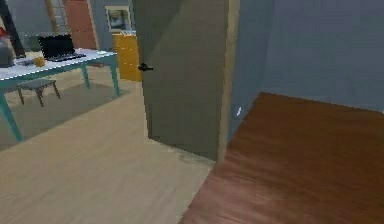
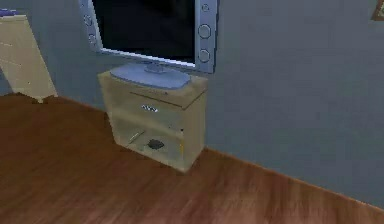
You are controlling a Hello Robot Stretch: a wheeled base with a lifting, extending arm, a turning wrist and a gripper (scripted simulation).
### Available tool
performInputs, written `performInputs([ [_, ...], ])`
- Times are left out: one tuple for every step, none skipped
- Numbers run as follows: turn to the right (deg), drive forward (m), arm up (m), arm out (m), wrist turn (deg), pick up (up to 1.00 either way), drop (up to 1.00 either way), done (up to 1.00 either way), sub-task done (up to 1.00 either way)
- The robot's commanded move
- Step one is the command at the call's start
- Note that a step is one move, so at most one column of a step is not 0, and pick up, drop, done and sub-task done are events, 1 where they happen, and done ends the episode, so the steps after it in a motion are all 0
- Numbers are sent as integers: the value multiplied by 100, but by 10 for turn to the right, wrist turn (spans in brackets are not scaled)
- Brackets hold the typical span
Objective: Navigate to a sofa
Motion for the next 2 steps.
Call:
performInputs([
  [-270,0,0,0,0,0,0,0,0],
  [0,100,0,0,0,0,0,0,0],
])
